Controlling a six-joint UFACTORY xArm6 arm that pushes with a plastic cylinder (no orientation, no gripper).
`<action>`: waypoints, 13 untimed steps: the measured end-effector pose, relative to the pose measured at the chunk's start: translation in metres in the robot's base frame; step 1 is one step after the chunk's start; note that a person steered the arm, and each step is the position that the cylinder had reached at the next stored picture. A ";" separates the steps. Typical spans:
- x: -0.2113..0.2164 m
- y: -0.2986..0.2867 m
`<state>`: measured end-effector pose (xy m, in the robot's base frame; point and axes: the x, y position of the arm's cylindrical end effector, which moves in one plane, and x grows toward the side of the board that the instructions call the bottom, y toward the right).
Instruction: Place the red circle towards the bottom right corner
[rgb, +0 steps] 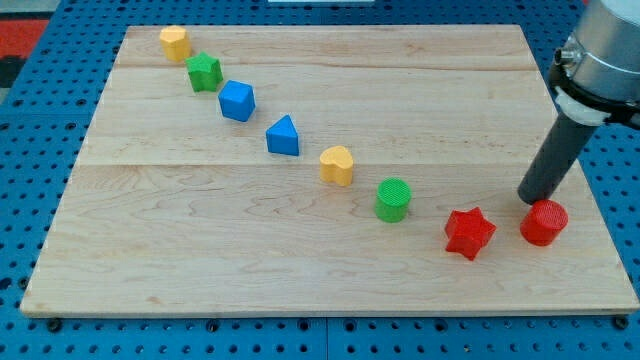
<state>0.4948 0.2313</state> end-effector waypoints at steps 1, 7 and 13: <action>0.006 0.009; 0.057 0.013; 0.031 0.013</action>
<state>0.5261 0.2447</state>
